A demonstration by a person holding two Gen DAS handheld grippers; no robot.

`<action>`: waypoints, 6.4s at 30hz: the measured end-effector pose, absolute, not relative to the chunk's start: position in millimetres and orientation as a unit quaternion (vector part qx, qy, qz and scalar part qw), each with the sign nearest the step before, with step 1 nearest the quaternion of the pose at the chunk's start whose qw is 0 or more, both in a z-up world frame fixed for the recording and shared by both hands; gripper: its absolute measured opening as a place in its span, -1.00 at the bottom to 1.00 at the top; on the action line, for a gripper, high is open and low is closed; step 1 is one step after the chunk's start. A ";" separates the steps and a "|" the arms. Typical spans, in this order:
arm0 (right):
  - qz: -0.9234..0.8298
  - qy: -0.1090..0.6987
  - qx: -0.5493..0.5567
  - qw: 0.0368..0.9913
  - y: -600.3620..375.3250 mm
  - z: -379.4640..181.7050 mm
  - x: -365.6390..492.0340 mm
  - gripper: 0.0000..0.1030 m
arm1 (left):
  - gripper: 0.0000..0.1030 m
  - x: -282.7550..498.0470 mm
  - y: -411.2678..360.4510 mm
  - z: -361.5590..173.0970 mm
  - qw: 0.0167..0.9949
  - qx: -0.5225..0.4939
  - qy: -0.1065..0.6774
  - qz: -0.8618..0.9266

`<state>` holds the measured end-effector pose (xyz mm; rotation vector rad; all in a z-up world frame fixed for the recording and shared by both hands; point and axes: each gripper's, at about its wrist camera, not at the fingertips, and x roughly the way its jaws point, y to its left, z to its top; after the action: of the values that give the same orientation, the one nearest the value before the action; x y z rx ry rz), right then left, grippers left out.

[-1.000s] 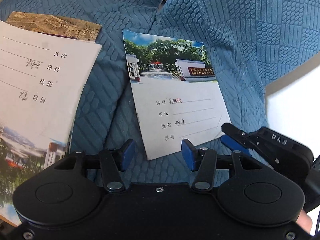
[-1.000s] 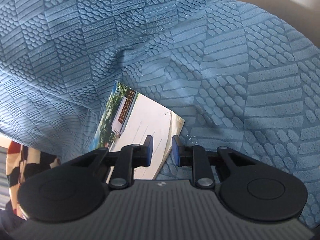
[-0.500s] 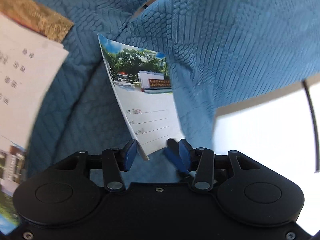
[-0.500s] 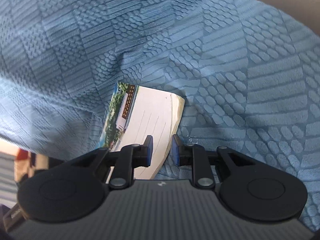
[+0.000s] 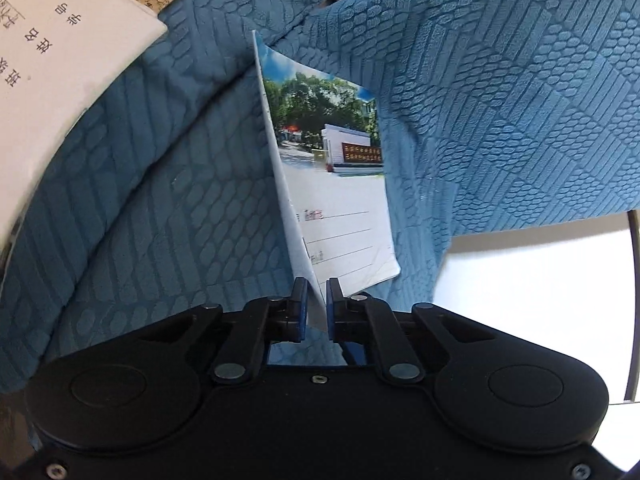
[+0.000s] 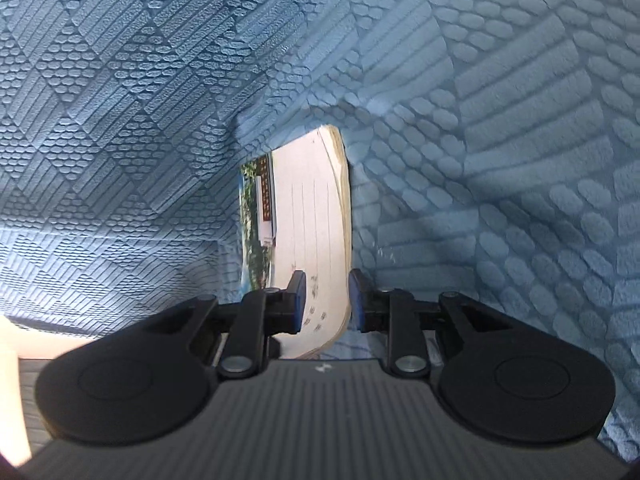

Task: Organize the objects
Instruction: 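Close both tools on the edge of the photo card, then lift the photo card and carry it with both tools over the stack, then lower the photo card onto the book stack and open both tools, then withdraw both open tools up from the book stack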

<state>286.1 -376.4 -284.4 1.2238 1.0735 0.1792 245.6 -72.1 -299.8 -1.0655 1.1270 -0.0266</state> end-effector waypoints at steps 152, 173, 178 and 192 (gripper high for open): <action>0.258 0.384 0.121 0.878 -159.3 -21.8 105.6 -0.57 | -0.17 34.0 140.5 -44.5 0.902 -0.204 0.381 -0.005; 0.225 0.329 0.070 0.914 -170.9 5.9 49.5 0.78 | 0.90 -24.7 101.8 20.3 0.934 -0.155 0.321 -0.026; 0.213 0.352 0.064 0.909 -172.0 -13.2 53.2 0.82 | 0.99 -25.5 101.1 7.2 0.930 -0.163 0.330 -0.021; 0.189 0.376 0.053 0.906 -167.9 -36.4 54.5 0.82 | 0.99 -14.9 96.7 -28.9 0.918 -0.163 0.363 -0.003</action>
<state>54.5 -167.9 -36.4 0.1094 0.7766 0.3910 -14.9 96.7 -28.9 -0.3358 0.7457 -0.0053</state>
